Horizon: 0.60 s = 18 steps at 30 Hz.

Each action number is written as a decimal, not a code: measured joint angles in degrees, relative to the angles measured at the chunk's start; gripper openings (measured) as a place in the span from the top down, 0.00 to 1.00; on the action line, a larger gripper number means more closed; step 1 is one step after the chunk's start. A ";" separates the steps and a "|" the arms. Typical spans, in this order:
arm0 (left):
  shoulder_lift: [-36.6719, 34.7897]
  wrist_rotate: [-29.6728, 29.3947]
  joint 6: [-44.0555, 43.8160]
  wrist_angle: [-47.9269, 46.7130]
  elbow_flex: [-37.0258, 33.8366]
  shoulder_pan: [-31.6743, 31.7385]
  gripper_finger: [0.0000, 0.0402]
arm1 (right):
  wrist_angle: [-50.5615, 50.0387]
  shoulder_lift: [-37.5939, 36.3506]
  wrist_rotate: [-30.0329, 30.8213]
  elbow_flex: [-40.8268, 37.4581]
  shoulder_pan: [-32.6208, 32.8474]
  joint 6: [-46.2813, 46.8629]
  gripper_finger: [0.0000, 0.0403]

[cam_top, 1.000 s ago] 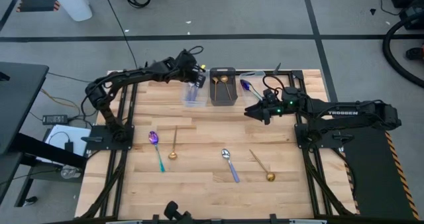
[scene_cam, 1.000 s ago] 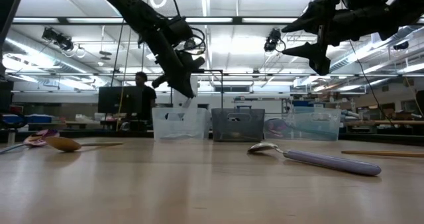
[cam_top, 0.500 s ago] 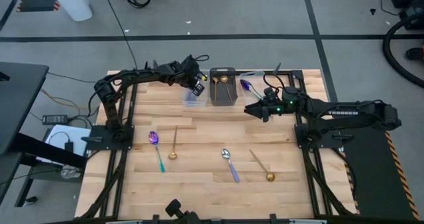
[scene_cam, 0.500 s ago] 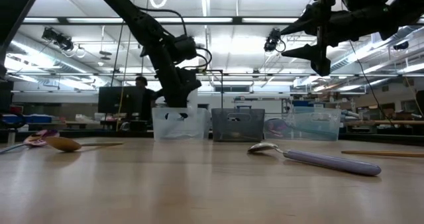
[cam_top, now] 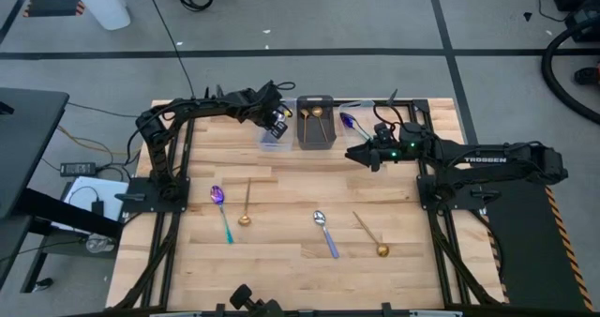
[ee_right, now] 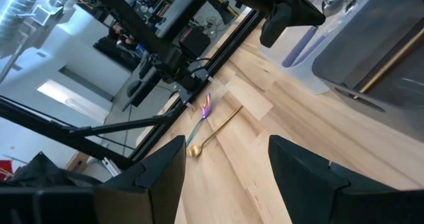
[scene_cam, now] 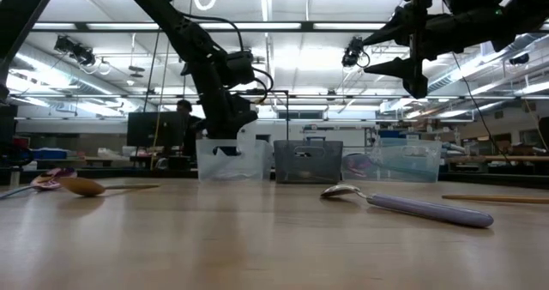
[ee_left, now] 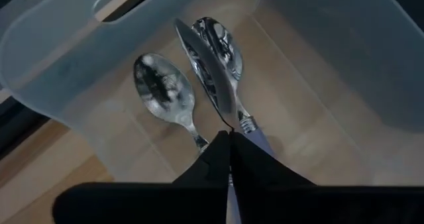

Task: Sort silverware by color (type)
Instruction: Put the purple spoon into the left transparent bin, then put the blue spoon into the right transparent bin

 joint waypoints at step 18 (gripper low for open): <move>-6.27 -0.08 -4.45 -0.71 0.00 -0.25 0.69 | 0.02 0.00 -0.02 0.00 0.00 0.17 0.44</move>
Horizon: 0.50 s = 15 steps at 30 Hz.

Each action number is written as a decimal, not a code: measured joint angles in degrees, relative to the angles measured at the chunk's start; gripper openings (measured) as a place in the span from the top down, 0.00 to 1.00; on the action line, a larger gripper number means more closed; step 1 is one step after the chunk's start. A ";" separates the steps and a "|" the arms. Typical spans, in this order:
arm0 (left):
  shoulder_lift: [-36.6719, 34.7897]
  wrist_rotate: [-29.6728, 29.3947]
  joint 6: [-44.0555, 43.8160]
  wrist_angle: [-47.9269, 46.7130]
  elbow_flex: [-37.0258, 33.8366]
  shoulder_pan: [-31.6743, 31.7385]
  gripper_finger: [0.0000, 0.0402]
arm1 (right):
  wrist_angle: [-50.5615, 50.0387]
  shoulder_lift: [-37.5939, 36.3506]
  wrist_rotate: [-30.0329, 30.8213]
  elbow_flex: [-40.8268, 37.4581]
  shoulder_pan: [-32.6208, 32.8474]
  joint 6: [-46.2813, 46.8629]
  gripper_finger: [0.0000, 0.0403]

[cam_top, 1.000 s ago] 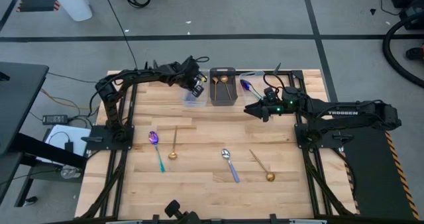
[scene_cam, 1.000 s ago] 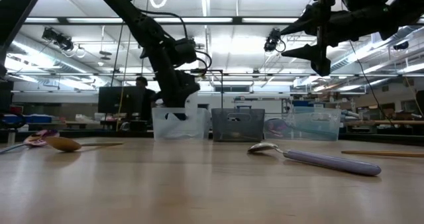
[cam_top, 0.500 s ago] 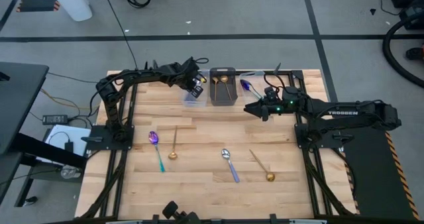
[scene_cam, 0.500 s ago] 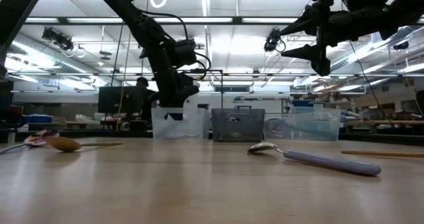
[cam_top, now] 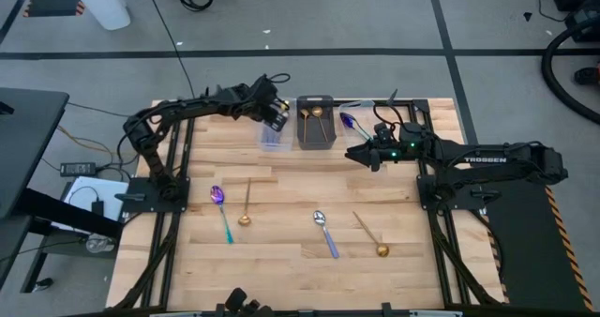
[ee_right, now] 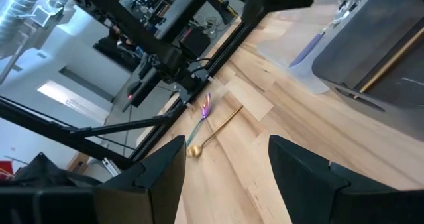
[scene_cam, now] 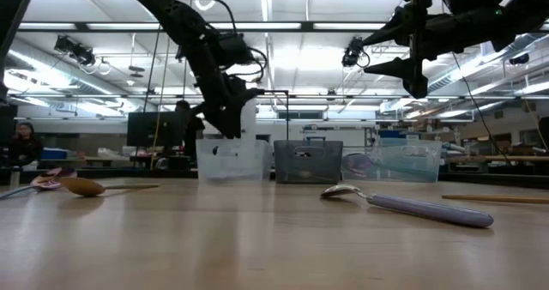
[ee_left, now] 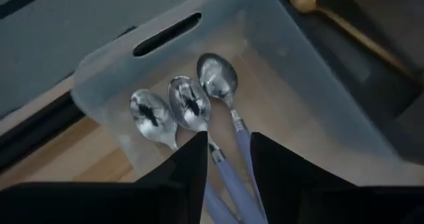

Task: Sort silverware by color (type)
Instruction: Put the blue spoon into the right transparent bin

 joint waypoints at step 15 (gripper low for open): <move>-7.58 -3.90 -10.91 -11.63 0.00 -8.72 0.69 | 0.76 0.00 -3.44 0.00 -0.24 -2.79 0.44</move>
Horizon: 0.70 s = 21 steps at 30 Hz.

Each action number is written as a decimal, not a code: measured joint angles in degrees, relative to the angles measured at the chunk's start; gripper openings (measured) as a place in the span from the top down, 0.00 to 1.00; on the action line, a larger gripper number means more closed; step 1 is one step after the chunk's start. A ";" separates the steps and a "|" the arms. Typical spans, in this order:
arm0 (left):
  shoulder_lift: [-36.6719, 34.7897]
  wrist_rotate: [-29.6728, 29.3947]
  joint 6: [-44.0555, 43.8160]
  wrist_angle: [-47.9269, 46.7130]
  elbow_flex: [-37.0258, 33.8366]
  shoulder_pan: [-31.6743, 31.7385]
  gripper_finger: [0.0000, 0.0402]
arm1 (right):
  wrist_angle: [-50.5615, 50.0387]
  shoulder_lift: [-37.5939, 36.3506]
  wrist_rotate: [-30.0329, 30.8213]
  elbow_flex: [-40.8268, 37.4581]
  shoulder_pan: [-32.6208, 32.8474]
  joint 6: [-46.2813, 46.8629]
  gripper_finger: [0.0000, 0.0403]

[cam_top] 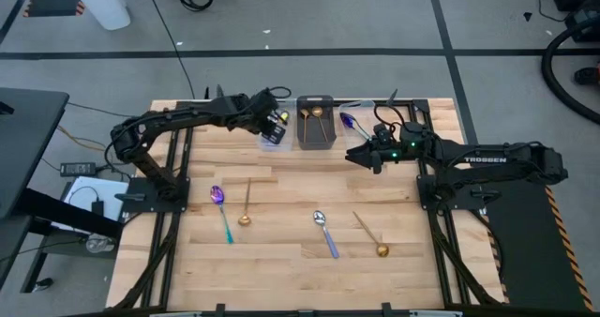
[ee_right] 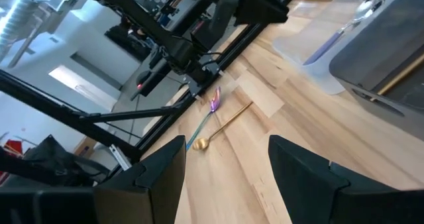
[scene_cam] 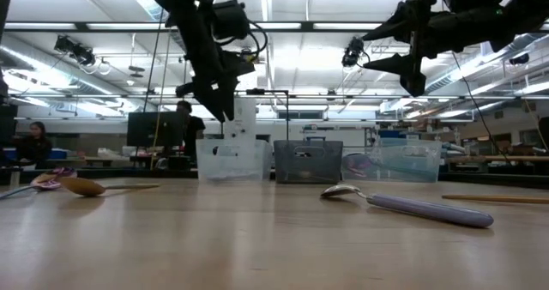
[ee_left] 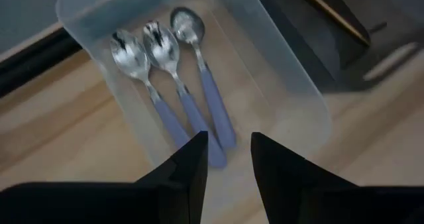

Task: Sort silverware by color (type)
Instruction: Put the blue spoon into the right transparent bin

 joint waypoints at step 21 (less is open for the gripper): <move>-1.14 -0.36 -17.29 -14.53 0.02 -16.42 0.69 | 0.95 -0.02 -7.60 0.07 0.49 0.00 0.44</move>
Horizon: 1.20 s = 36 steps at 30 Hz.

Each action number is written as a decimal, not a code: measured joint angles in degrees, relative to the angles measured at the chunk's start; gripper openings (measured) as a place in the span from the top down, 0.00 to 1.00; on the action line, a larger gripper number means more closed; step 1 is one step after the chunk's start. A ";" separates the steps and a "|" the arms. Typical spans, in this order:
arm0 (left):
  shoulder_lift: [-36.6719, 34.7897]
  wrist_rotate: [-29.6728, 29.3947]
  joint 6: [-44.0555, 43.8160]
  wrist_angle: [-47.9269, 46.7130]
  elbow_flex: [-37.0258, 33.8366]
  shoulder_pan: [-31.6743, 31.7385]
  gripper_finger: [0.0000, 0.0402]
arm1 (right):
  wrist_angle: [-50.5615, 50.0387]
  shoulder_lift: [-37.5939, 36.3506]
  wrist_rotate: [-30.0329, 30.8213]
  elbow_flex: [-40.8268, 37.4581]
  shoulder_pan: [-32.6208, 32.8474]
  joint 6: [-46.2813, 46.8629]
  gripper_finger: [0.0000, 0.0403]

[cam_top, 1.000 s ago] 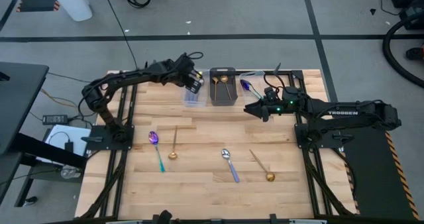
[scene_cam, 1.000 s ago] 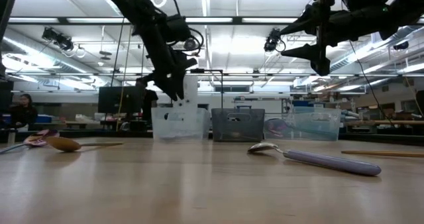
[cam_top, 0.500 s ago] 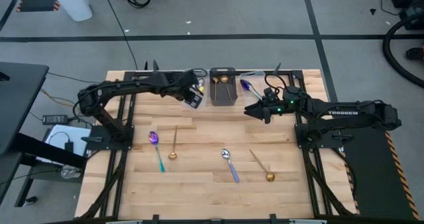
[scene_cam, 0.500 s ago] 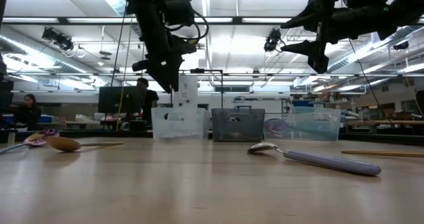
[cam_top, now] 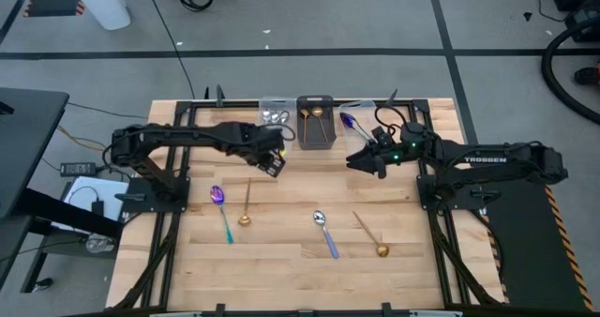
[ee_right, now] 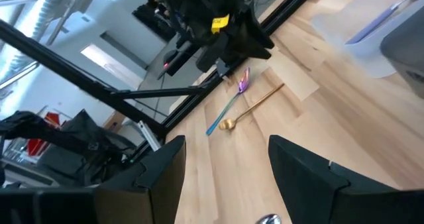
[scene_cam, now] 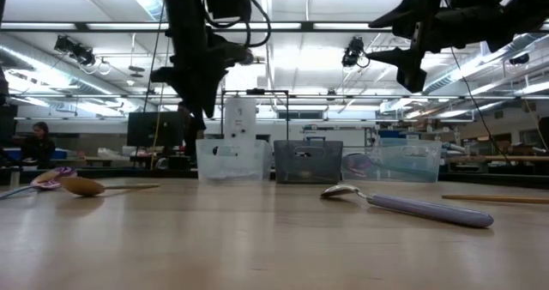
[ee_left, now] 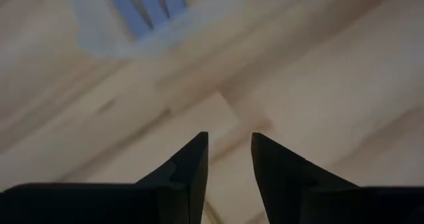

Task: Sort silverware by color (type)
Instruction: Put the blue spoon into the right transparent bin

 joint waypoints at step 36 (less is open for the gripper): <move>-3.22 14.04 -9.96 -13.13 -9.62 -29.52 0.77 | 4.02 0.00 8.63 0.00 6.61 -2.82 0.44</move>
